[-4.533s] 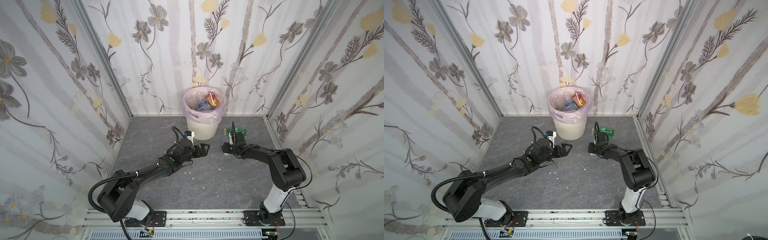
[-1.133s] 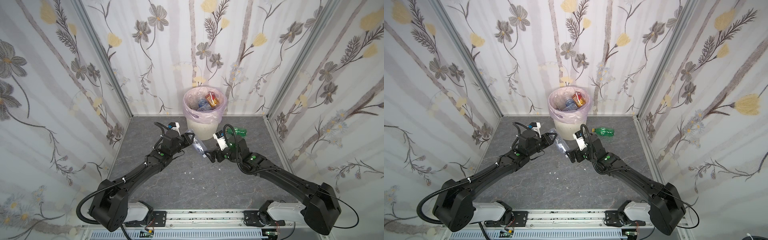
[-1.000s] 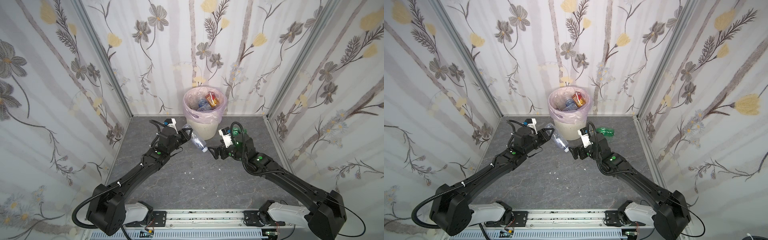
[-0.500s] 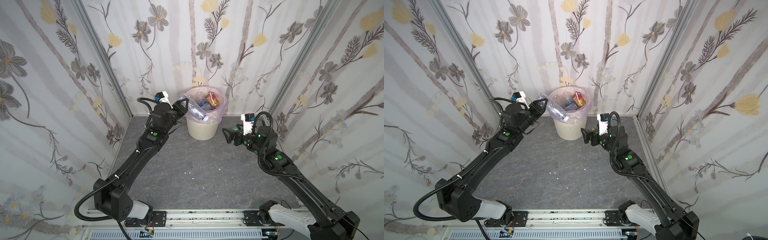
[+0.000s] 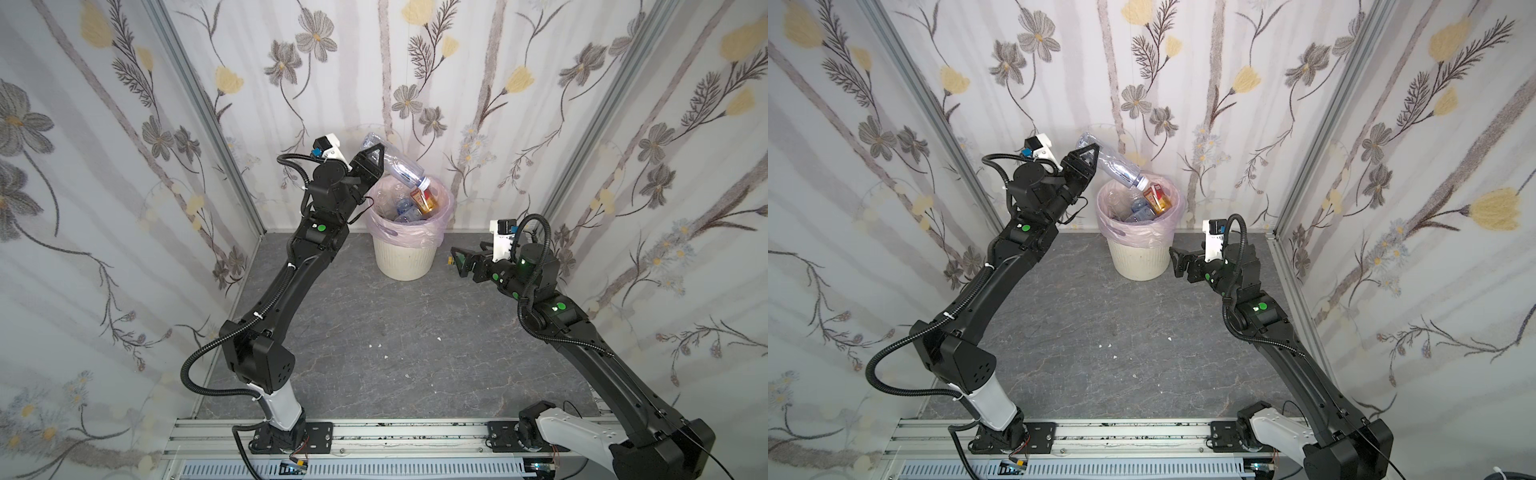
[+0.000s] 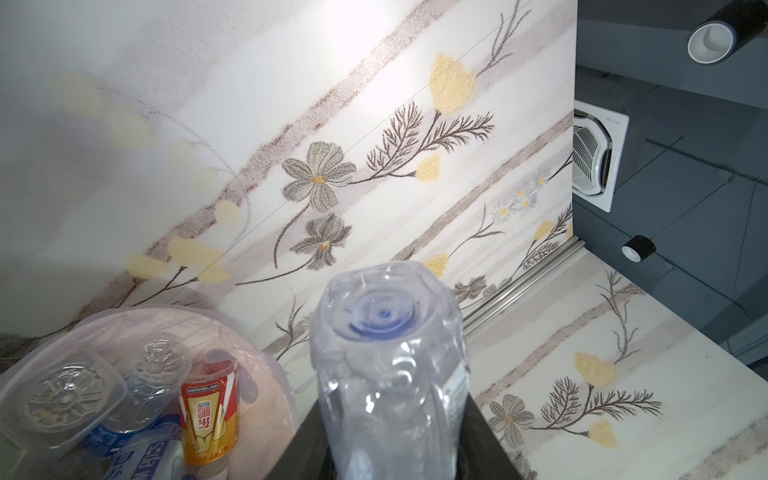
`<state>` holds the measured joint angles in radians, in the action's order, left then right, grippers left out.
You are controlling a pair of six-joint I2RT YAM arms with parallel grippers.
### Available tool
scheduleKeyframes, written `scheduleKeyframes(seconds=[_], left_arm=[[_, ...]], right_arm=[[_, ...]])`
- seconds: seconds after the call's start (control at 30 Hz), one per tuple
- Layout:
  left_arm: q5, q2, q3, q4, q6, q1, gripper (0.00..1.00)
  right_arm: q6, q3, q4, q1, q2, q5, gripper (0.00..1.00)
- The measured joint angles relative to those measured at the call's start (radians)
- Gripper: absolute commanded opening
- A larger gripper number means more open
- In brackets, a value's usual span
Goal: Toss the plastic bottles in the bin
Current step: 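Raise the water bottle over the bin with the left gripper while the right gripper withdraws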
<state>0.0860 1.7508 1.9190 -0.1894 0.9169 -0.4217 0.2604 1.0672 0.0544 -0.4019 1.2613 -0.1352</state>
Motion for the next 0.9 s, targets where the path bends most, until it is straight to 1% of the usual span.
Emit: scheduleKeyframes(seconds=[0.27, 0.47, 0.5, 0.53, 0.6, 0.63, 0.67, 0.77, 0.83, 0.9], left_arm=[[0.022, 0.086, 0.132, 0.0, 0.033, 0.0, 0.4], [0.042, 0.141, 0.192, -0.002, 0.051, -0.001, 0.4], [0.042, 0.153, 0.194, -0.006, 0.052, -0.001, 0.43], [0.045, 0.17, 0.195, -0.013, 0.053, -0.002, 0.5], [0.061, 0.219, 0.187, -0.032, 0.066, 0.001, 0.74], [0.083, 0.248, 0.176, -0.027, 0.079, 0.004, 0.88], [0.099, 0.277, 0.167, -0.002, 0.084, 0.006, 0.99], [0.104, 0.315, 0.147, 0.143, 0.091, 0.011, 1.0], [0.106, 0.306, 0.153, 0.171, 0.076, 0.012, 1.0], [0.112, 0.268, 0.162, 0.177, 0.058, 0.01, 1.0]], right_arm=[[0.0, 0.039, 0.018, 0.012, 0.045, -0.028, 1.0], [0.0, 0.053, 0.028, 0.033, 0.062, -0.042, 1.0], [0.0, 0.053, 0.028, 0.035, 0.066, -0.042, 1.0], [0.0, 0.053, 0.027, 0.035, 0.071, -0.043, 1.0], [0.005, 0.048, 0.025, 0.037, 0.082, -0.048, 1.0], [0.011, 0.047, 0.026, 0.039, 0.089, -0.05, 1.0], [0.012, 0.045, 0.026, 0.039, 0.096, -0.057, 1.0], [0.019, 0.04, 0.025, 0.04, 0.098, -0.072, 1.0], [0.019, 0.035, 0.023, 0.04, 0.098, -0.076, 1.0], [0.02, 0.032, 0.024, 0.042, 0.099, -0.079, 1.0]])
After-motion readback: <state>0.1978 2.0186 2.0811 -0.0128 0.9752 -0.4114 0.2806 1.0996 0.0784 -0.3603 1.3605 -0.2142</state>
